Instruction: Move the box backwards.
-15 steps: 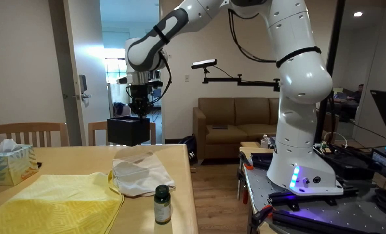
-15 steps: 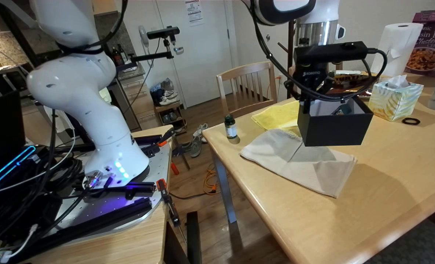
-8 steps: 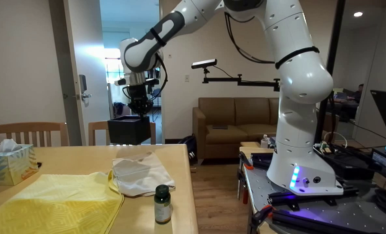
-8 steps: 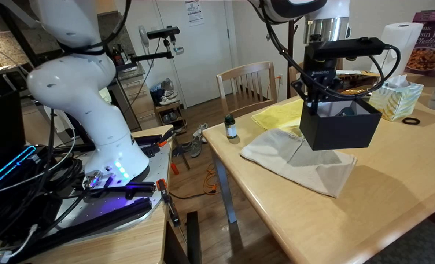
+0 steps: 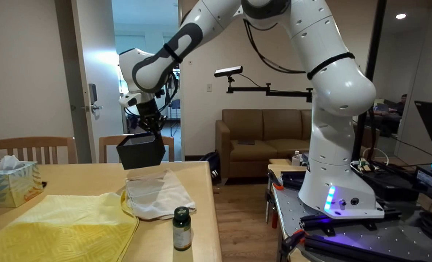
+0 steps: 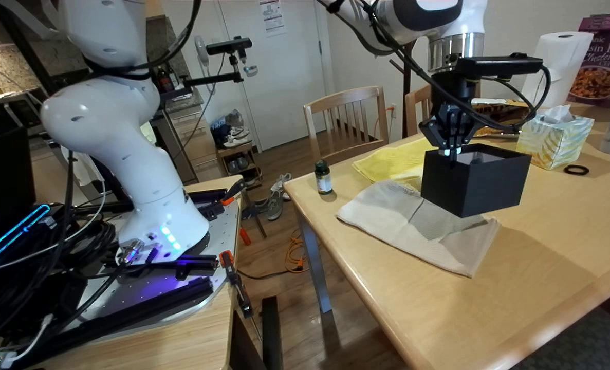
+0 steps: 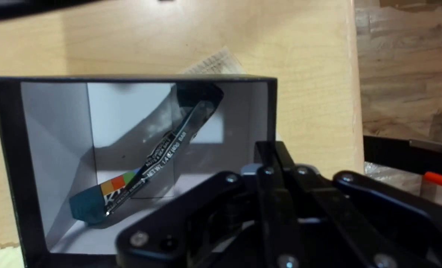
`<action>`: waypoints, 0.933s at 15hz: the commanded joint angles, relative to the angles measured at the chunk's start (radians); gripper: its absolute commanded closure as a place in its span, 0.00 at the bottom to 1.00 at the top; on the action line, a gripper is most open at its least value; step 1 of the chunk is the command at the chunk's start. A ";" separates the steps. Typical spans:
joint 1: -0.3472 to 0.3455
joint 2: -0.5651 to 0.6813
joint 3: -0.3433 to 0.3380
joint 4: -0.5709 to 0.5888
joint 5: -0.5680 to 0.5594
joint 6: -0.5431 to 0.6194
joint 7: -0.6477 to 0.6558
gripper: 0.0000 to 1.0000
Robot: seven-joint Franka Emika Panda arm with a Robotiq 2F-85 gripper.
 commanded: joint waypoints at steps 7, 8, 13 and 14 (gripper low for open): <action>-0.015 0.018 0.030 0.121 0.134 0.003 -0.097 0.99; -0.014 0.022 0.032 0.142 0.161 -0.010 -0.086 0.99; -0.006 0.035 0.045 0.227 0.238 -0.074 -0.080 0.99; -0.004 0.038 0.045 0.239 0.240 -0.080 -0.082 0.99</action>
